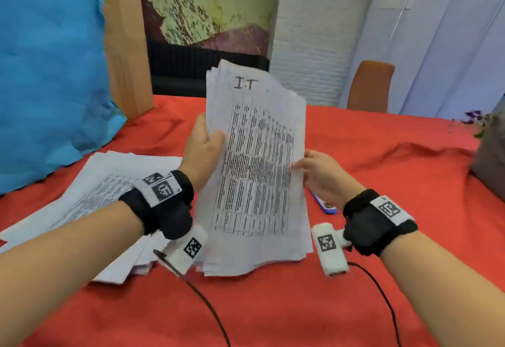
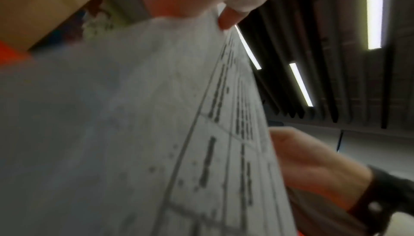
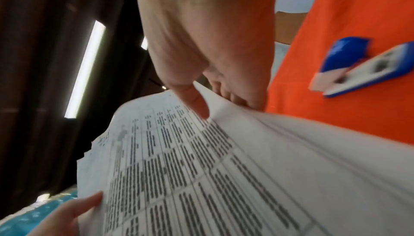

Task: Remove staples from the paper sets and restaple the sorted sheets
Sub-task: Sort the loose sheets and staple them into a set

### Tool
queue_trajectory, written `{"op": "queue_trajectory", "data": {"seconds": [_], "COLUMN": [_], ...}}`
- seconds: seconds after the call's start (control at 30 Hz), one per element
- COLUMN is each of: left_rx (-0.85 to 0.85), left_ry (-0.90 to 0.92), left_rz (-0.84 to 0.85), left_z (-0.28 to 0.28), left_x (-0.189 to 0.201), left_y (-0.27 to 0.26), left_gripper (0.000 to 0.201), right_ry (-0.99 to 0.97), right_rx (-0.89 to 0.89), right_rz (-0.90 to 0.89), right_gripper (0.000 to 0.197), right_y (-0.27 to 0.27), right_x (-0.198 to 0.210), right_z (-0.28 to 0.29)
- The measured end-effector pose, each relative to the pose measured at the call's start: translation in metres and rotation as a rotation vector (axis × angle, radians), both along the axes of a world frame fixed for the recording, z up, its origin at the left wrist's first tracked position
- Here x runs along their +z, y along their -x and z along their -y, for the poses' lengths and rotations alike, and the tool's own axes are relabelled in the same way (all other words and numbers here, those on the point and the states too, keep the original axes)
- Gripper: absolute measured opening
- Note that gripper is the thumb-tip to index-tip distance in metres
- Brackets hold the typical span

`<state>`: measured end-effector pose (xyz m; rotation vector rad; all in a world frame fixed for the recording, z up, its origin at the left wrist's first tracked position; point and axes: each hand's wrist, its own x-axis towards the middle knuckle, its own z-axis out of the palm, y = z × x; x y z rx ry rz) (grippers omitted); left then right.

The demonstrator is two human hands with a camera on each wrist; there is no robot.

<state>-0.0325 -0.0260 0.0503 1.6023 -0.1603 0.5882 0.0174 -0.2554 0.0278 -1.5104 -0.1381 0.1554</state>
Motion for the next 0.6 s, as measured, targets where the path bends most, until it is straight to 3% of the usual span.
{"op": "queue_trajectory", "data": {"seconds": [0.1,0.17,0.27,0.33,0.4,0.5,0.6], "left_rx": [0.128,0.176,0.130,0.110,0.132,0.178,0.292], "left_ry": [-0.128,-0.185,-0.110,-0.054,-0.076,-0.141,-0.121], "left_rz": [0.271,0.370,0.267,0.099,0.040,0.164,0.353], "left_z": [-0.003,-0.008,-0.023,-0.031,-0.029,-0.012,-0.001], "left_x": [0.035,0.050,0.038,0.010,-0.012,-0.009,0.017], "left_y": [-0.010,-0.016,-0.033,-0.042,-0.045,-0.047,-0.052], "left_gripper": [0.021,0.016,0.020,0.024,0.022,0.011,0.012], "right_ry": [-0.060,-0.074,-0.085,-0.036,0.022,-0.041,-0.210], "right_rx": [-0.144,-0.190,-0.138,-0.110,-0.104,-0.064,-0.071], "right_rz": [0.314,0.418,0.388,0.326,0.306,0.395,0.445], "right_gripper": [0.030,0.027,0.033,0.050,0.060,0.049,0.052], "right_y": [-0.011,-0.018,-0.023,-0.022,-0.021,-0.020,-0.019], "right_x": [0.048,0.063,0.050,0.029,0.014,0.015,0.037], "right_z": [-0.016,-0.018,-0.015,-0.014,-0.017,-0.037,-0.053]}}
